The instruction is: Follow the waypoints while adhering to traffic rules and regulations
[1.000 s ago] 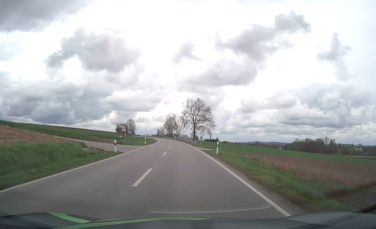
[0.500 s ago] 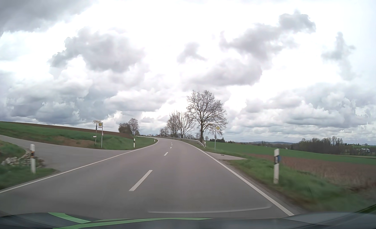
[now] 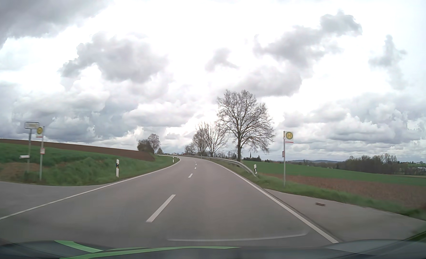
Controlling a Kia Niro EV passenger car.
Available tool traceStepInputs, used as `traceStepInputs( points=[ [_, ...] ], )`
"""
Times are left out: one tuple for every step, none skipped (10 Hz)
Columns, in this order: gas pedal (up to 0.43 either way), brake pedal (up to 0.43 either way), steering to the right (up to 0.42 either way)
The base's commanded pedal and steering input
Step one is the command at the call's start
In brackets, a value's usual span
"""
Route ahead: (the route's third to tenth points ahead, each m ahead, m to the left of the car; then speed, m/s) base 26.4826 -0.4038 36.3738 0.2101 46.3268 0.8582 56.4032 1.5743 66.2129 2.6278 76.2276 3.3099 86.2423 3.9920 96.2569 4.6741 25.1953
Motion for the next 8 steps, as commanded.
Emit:
traceStepInputs(
  points=[
    [0.228,0.0,-0.005],
    [0.228,0.0,-0.005],
    [0.228,0.0,-0.005],
    [0.228,0.0,-0.005],
    [0.228,0.0,-0.005],
    [0.228,0.0,-0.005],
    [0.228,0.0,-0.005],
    [0.228,0.0,-0.006]
  ],
)
